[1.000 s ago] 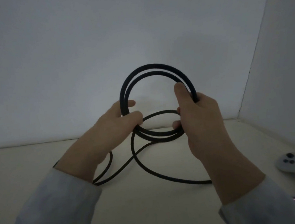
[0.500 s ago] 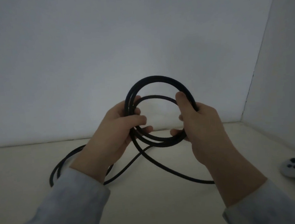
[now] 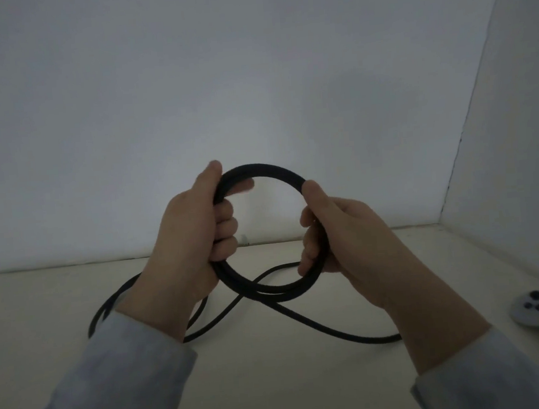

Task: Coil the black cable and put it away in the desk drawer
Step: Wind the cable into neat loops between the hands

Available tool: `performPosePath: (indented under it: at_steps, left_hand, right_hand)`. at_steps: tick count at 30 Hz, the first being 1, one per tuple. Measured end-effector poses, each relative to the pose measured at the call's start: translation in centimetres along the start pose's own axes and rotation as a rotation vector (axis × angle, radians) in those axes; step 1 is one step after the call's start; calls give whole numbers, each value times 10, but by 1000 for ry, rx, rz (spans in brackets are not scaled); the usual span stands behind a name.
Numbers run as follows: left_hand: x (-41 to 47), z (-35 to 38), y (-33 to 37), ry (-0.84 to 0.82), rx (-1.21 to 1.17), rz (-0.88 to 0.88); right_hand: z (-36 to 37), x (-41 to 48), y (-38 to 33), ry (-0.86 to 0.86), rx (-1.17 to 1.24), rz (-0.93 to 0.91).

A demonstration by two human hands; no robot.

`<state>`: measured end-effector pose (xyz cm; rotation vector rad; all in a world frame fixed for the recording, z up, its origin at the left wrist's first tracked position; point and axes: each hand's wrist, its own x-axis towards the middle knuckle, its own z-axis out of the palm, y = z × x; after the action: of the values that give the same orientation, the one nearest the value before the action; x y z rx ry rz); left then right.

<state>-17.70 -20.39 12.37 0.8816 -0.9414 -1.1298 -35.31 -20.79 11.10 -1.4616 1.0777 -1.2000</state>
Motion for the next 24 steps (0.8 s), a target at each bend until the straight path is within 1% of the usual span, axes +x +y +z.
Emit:
performPosePath:
  at_steps: [2, 6, 8, 10, 12, 15, 18, 22, 24]
  left_hand:
    - [-1, 0, 0, 30, 45, -24]
    - [-3, 4, 2, -2, 175, -38]
    - [-4, 5, 2, -34, 256, -24]
    - [-5, 6, 3, -74, 261, -27]
    - [-7, 6, 4, -120, 189, -35]
    - [-8, 9, 4, -173, 93, 1]
    - [-9, 19, -4, -150, 20, 29]
    - [-14, 36, -21, -152, -227, -77]
    - [-17, 42, -28, -149, -335, -113]
  right_hand:
    - [-4, -1, -4, -54, -43, -2]
    - [-12, -1, -8, -138, 103, 79]
    - [-11, -3, -7, -151, 113, 61]
    - [-6, -3, -4, -125, 172, 32]
    - [-2, -3, -4, -70, 236, 33]
    - [1, -3, -8, 43, 275, 15]
    - [-2, -4, -12, 154, 427, 0]
    - [-2, -3, -13, 302, 635, -31]
    - [0, -2, -11, 339, 707, -40]
